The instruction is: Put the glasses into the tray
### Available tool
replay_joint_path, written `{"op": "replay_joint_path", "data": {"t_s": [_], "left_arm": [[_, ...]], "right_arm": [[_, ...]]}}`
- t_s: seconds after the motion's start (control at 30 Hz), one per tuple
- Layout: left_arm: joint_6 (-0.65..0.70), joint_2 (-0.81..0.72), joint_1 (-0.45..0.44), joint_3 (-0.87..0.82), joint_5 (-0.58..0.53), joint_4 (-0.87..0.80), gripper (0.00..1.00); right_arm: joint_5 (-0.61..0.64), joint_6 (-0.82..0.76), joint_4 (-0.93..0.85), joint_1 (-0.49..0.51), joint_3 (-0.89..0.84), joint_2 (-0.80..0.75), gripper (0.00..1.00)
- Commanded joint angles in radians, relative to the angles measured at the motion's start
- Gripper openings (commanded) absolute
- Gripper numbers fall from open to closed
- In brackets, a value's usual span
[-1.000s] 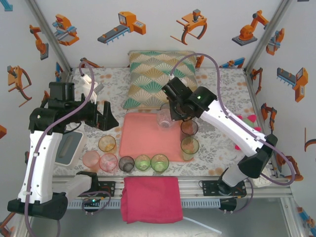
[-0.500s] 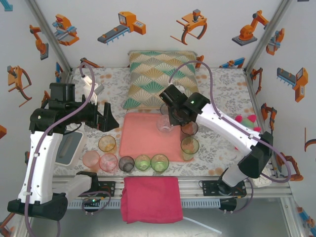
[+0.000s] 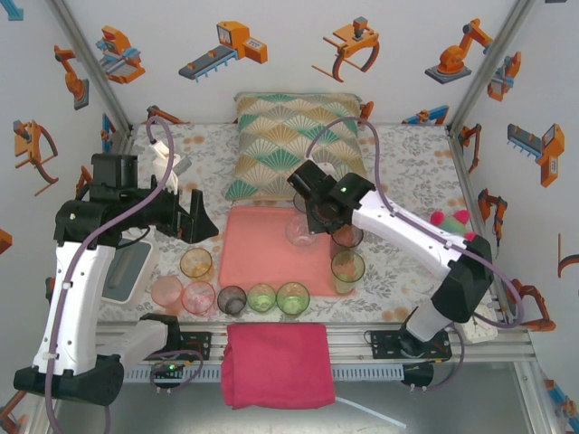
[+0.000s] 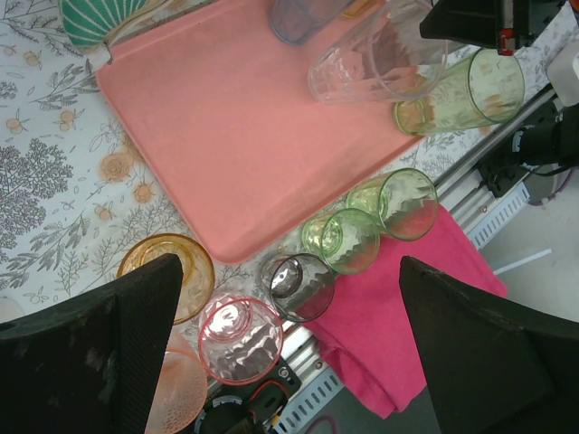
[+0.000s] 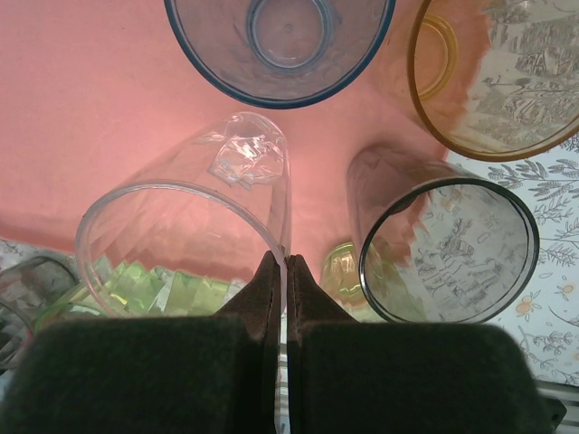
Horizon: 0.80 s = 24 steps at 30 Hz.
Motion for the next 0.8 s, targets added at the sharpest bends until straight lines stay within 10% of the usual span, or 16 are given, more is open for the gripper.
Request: {"op": "replay_joint_path", "data": {"t_s": [0.0,0.77], "left_arm": [[0.018,-0.015,0.007,-0.011,0.025,-0.007,0.97],[0.014,-0.008,0.006,-0.008,0.035,-0.006,0.97]], "right_arm": [[0.049,0.032,-0.004,0.008,-0.005,0.007,0.00],[0.044,0.049,0.028,-0.001,-0.054,0.029,0.00]]}}
